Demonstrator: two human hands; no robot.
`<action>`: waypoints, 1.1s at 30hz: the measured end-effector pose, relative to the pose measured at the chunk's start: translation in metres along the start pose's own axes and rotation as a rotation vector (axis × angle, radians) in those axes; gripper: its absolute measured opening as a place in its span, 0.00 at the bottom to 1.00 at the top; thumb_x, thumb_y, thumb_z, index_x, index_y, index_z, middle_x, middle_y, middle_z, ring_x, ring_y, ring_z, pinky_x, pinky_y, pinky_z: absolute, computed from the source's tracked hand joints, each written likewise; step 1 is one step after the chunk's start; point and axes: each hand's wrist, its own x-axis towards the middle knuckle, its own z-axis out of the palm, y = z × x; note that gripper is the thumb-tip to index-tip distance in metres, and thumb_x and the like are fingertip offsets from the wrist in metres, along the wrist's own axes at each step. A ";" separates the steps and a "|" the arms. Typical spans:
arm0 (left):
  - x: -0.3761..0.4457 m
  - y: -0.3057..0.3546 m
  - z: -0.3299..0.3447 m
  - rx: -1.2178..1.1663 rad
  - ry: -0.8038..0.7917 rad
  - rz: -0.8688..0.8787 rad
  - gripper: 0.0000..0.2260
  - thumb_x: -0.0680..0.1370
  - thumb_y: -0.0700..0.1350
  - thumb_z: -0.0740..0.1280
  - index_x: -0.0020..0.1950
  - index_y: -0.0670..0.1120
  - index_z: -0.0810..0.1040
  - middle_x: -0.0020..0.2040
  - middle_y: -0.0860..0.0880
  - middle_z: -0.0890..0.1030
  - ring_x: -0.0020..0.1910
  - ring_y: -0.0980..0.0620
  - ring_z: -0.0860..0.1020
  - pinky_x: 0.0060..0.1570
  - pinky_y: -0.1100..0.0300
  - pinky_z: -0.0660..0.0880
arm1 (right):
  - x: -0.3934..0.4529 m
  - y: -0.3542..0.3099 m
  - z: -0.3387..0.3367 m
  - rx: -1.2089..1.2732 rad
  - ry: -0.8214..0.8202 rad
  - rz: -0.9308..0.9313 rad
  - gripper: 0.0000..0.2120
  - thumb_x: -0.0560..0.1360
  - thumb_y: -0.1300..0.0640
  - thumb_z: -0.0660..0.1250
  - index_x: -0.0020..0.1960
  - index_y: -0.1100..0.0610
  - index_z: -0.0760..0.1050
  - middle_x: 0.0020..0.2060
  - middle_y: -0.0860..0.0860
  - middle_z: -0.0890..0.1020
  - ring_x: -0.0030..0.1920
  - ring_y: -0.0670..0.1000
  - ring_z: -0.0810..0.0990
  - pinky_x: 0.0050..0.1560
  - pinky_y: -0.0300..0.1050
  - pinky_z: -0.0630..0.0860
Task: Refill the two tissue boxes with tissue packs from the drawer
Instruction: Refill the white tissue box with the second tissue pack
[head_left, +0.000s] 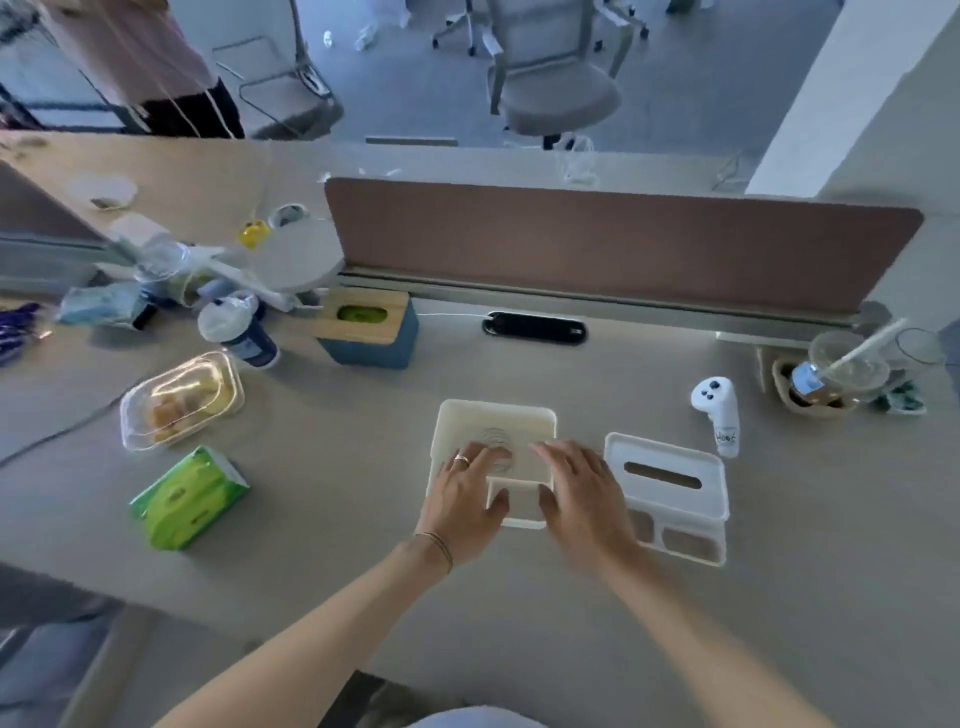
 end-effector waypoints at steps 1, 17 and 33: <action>-0.006 -0.013 -0.011 0.014 0.015 -0.026 0.22 0.72 0.45 0.68 0.65 0.54 0.73 0.62 0.54 0.75 0.59 0.49 0.74 0.60 0.58 0.70 | 0.008 -0.015 0.008 0.005 -0.008 -0.021 0.27 0.72 0.60 0.68 0.71 0.53 0.70 0.65 0.49 0.76 0.65 0.54 0.73 0.65 0.50 0.71; -0.085 -0.237 -0.166 0.056 0.193 -0.397 0.20 0.69 0.44 0.67 0.62 0.51 0.78 0.57 0.48 0.77 0.57 0.45 0.76 0.58 0.52 0.73 | 0.118 -0.241 0.141 -0.057 -0.214 -0.401 0.26 0.69 0.61 0.71 0.67 0.52 0.74 0.62 0.52 0.79 0.63 0.56 0.76 0.64 0.53 0.74; -0.099 -0.400 -0.206 0.150 -0.168 -0.734 0.52 0.66 0.56 0.76 0.80 0.58 0.44 0.79 0.43 0.54 0.79 0.42 0.50 0.69 0.42 0.66 | 0.170 -0.321 0.204 -0.190 -0.348 -0.510 0.26 0.71 0.58 0.68 0.69 0.51 0.72 0.64 0.52 0.77 0.66 0.54 0.74 0.69 0.50 0.69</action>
